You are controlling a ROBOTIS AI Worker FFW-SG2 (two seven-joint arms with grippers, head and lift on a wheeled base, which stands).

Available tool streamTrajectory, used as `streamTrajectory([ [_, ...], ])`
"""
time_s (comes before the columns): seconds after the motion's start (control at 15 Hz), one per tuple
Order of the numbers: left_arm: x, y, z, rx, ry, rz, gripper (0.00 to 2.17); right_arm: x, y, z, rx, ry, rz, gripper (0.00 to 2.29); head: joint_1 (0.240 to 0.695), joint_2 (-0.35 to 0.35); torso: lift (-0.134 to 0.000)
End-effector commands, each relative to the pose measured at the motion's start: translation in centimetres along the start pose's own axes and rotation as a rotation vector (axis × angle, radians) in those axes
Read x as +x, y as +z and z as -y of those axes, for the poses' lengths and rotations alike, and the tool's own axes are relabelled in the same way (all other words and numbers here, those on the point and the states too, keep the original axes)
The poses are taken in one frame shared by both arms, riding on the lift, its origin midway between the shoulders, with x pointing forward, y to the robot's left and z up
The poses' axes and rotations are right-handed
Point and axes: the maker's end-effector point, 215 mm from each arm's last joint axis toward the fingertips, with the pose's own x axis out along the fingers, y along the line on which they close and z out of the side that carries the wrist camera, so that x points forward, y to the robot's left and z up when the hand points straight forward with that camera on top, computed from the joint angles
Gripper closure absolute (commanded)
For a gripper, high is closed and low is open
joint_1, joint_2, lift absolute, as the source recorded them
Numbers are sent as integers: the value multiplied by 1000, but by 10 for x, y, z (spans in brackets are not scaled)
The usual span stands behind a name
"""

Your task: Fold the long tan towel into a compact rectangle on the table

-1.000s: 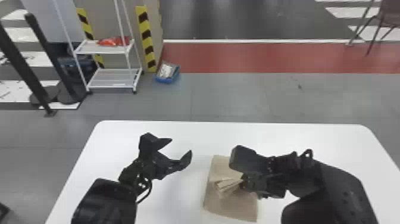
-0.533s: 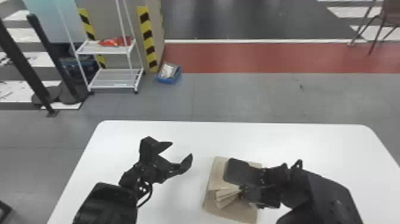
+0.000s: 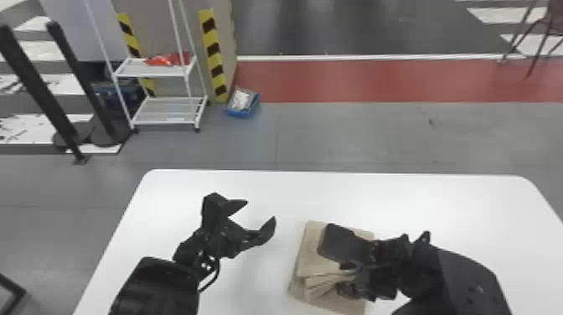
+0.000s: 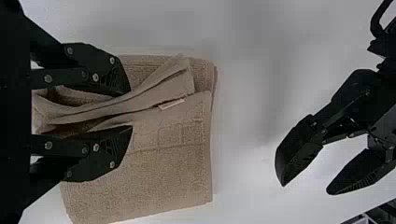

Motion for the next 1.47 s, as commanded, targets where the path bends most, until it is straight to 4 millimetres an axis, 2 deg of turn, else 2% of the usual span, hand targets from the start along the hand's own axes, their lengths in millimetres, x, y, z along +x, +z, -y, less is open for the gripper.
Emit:
streamTrajectory([
  [0.0, -1, -2, 1, -1, -1, -3, 201, -5, 4, -2, 41, 7, 35, 124, 695, 57, 0],
  [0.27, -2, -3, 2, 0, -1, -1, 201, -13, 14, -9, 73, 21, 99, 110, 695, 65, 0],
  [0.4, -3, -3, 3, 1, -1, -2, 201, -27, 11, 3, 158, 10, 141, 201, 695, 68, 0],
  [0.47, -3, -4, 2, 2, -1, -4, 201, -31, 4, 9, 175, -1, 140, 360, 695, 69, 0],
  [0.53, -3, -4, 2, 2, -1, -4, 201, -34, -3, 15, 198, -10, 146, 653, 695, 66, 0],
  [0.67, -5, -6, 4, 4, -3, -5, 201, -39, -12, 29, 240, -45, 161, 1534, 695, 47, 0],
  [0.8, -6, -8, 7, 4, -6, -6, 201, -35, -21, 33, 249, -67, 142, 1990, 695, 30, 0],
  [1.0, -8, -11, 10, 2, -7, -10, 201, -24, -34, 27, 246, -56, 100, 2040, 695, 11, 0],
  [1.4, -15, -14, 10, 2, -5, -26, 201, -8, -48, -9, 225, 9, 35, 2040, 695, 8, 0],
])
